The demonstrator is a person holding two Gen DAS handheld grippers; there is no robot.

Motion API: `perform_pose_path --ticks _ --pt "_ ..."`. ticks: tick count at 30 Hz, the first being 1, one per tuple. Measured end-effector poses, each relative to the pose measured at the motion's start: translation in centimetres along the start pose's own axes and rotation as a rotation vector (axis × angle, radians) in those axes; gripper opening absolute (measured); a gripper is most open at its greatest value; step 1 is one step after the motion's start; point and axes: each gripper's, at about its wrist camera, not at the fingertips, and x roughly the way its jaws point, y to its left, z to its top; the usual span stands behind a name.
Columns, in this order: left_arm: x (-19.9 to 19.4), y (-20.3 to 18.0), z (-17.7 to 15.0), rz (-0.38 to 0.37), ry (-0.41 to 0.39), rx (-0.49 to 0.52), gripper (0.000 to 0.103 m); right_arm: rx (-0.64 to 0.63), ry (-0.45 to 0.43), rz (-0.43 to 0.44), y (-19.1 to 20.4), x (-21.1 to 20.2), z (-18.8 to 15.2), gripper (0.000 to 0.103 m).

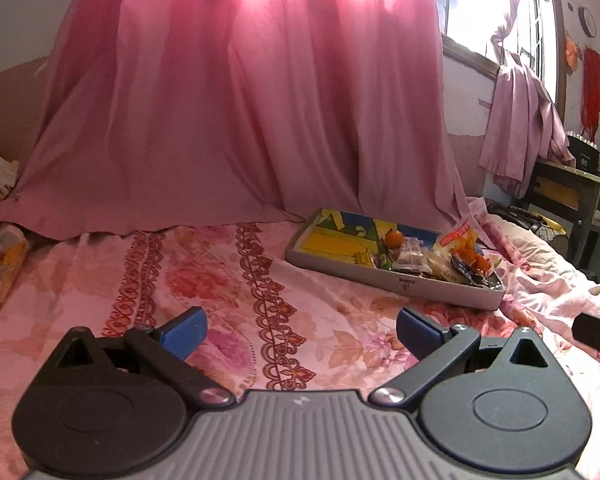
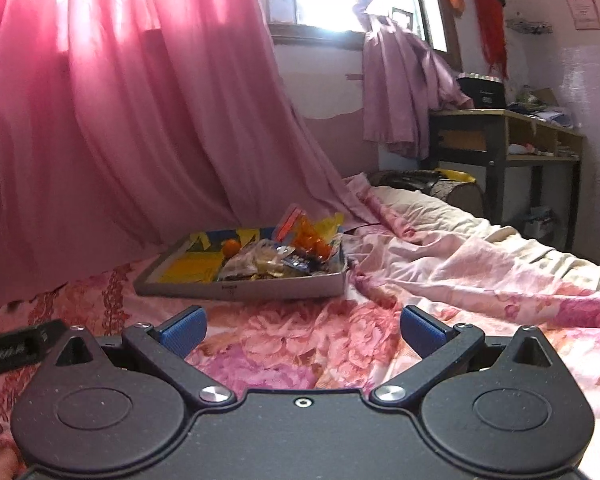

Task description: Organize snacks

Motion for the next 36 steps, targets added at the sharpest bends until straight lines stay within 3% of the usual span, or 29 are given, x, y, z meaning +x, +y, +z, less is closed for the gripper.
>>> perform_pose_path --ticks 7,19,36 --pt "0.7 -0.9 -0.6 -0.028 -0.009 0.076 0.103 0.005 0.013 0.007 0.1 2.4 -0.8 0.102" --pt "0.3 -1.0 -1.3 -0.029 0.034 0.082 0.103 -0.029 -0.001 -0.009 0.1 1.5 -1.7 0.102" --pt "-0.2 -1.5 -1.0 -0.042 0.023 0.093 0.103 -0.023 0.005 -0.012 0.0 1.4 -1.9 0.102"
